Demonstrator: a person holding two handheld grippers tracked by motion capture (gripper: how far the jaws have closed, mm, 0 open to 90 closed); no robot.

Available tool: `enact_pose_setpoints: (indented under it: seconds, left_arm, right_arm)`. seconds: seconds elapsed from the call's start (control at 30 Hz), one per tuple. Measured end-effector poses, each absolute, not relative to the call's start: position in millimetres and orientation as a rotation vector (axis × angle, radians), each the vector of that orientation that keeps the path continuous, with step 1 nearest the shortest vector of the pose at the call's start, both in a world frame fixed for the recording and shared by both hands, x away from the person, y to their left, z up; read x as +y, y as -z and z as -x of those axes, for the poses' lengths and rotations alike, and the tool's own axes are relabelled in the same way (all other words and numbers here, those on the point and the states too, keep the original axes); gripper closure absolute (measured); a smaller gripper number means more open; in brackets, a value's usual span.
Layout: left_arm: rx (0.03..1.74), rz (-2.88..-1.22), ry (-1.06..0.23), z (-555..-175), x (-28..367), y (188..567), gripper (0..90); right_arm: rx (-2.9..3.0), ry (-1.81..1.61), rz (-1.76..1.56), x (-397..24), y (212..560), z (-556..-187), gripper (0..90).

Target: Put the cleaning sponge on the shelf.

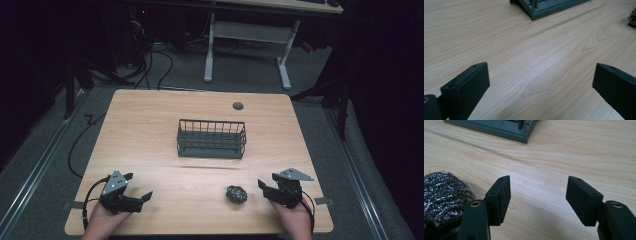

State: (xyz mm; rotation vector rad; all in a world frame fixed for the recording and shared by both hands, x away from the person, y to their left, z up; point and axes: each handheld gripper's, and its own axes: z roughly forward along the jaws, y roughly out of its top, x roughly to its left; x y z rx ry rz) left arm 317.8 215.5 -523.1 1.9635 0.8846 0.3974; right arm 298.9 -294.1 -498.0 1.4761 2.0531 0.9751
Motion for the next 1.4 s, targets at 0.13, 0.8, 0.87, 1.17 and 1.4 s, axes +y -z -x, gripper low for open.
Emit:
enact_pose_setpoints:
  seconds: [0.13,0.8,0.87,1.17,1.4]
  left_arm:
    - [0.88,-1.967,-0.395,-317.9,215.5,523.1,1.6]
    - [0.871,-1.965,-0.399,-317.1,215.1,521.8,1.8]
    - [0.871,-1.965,-0.399,-317.2,215.0,521.8,1.8]
    - [0.869,-1.972,-0.397,-317.4,214.1,522.1,1.9]
    - [0.87,-1.971,-0.394,-317.7,214.1,522.3,1.9]
  right_arm:
    - [2.095,-0.946,-1.513,-291.5,497.8,-305.2,34.7]
    - [2.253,-0.753,-1.531,-288.7,486.8,-316.7,33.3]
    - [2.261,-0.746,-1.528,-288.8,485.6,-316.9,33.3]
    - [2.353,-0.642,-1.515,-289.6,475.3,-320.1,33.8]
    - [2.418,-0.58,-1.505,-286.2,470.2,-323.3,33.4]
